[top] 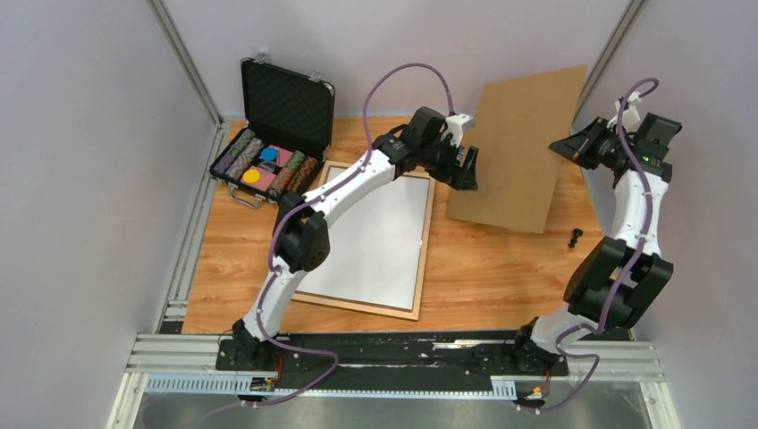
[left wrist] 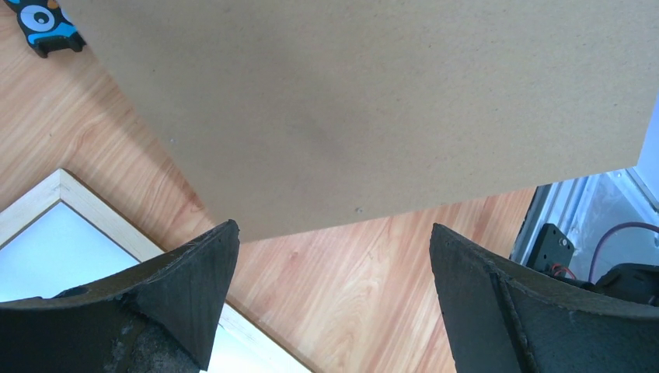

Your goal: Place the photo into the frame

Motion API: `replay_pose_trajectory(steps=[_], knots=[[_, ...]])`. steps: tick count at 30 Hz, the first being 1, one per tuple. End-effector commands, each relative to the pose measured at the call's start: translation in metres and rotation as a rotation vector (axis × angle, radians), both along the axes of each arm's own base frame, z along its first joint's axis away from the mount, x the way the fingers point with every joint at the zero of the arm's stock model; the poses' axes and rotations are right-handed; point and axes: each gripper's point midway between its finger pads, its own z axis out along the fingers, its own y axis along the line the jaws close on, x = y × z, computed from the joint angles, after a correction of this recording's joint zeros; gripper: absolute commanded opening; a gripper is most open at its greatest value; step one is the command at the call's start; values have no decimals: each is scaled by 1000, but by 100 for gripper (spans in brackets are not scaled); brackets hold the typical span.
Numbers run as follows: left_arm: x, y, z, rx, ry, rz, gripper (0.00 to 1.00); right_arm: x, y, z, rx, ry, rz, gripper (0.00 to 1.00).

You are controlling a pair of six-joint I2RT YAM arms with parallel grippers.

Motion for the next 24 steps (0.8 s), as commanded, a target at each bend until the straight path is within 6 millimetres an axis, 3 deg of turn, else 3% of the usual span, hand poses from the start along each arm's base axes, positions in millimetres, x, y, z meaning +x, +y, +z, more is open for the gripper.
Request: replay_pose_trajectory(steps=[1,6,17,24], knots=[[-9,7,49,-49,-80,-11,100,-15,-3,34,-103,-81,-6,0],[-11,11,52,-48,-78,-2,100,-27,-5,51,-191,-124,-39,0],[-15,9,64,-71,-5,36,100,-60,5,115,-329,-236,-88,0],[-23,3,60,-97,71,22,100,-74,15,131,-384,-243,-86,0]])
